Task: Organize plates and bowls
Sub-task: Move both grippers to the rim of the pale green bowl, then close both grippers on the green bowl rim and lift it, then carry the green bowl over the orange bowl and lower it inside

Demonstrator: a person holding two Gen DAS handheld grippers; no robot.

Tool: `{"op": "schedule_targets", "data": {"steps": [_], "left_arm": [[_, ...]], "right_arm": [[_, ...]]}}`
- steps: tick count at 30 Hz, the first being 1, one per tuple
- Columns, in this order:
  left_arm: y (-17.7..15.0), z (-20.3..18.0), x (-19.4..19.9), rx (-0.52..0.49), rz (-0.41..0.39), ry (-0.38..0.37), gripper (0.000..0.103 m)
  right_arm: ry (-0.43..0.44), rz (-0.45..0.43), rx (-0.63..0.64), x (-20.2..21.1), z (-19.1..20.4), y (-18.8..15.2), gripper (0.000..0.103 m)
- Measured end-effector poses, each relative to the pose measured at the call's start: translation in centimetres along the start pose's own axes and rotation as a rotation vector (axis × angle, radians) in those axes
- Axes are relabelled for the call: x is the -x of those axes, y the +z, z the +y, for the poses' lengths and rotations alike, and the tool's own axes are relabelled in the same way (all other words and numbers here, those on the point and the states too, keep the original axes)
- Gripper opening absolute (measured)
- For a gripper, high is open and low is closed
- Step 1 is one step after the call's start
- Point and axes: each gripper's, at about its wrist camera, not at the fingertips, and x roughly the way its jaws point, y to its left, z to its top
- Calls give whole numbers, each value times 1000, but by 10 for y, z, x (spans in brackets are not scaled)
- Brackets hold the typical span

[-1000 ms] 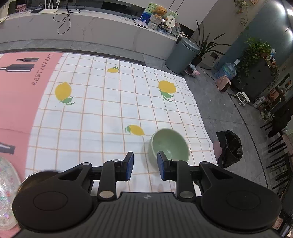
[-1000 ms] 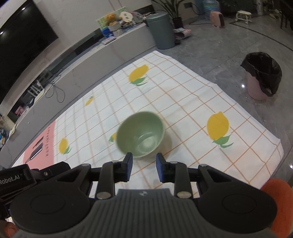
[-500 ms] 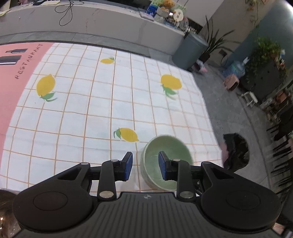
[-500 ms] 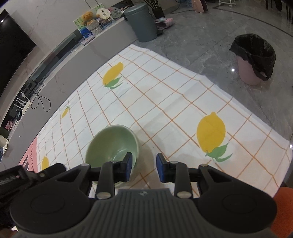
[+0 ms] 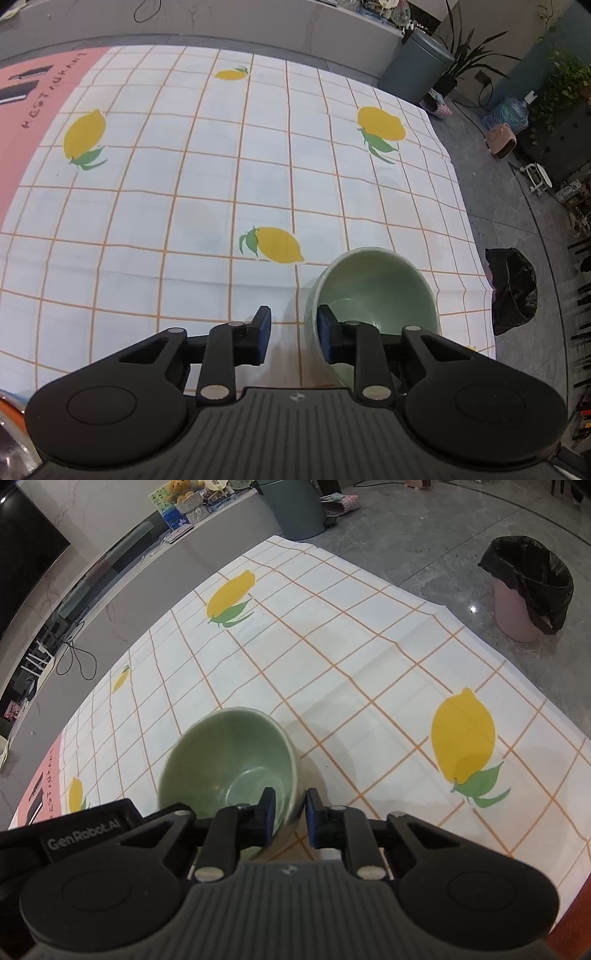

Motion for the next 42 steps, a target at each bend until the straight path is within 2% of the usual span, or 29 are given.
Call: {"op": "schedule_targets", "data": {"steps": [3,4,5,9,15,24,28,37,42], "left_arm": [[1,-2,-4,-9,8,-9,21],[2,-3,-5,-16,10,-17,12],[1,-6,-4,-27,13,-25,8],[0,-9,1,-53,8,-8,7],[-3,-11,23,-60,-19,-8,7],[-12,-3,83,-43,-88,-25,7],[-16,15,112,7,-103,-41,7],[-36,66,181,59,-213,-22,8],[-49,103,203,121,-228,-20,8]], "right_arm": [[-10,1,6,-4,2,1,14],[-14,1,7,-6,2,1,14],[-16,0,7,-6,3,1,13],[-14,24,-12,-5,1,2,12],[6,3,-9,13,5,-2,11],[67,-40,16,64,21,-15,11],[98,-58,45,91,37,-27,11],[207,-38,140,132,83,-67,11],[256,-18,200,145,110,-93,11]]}}
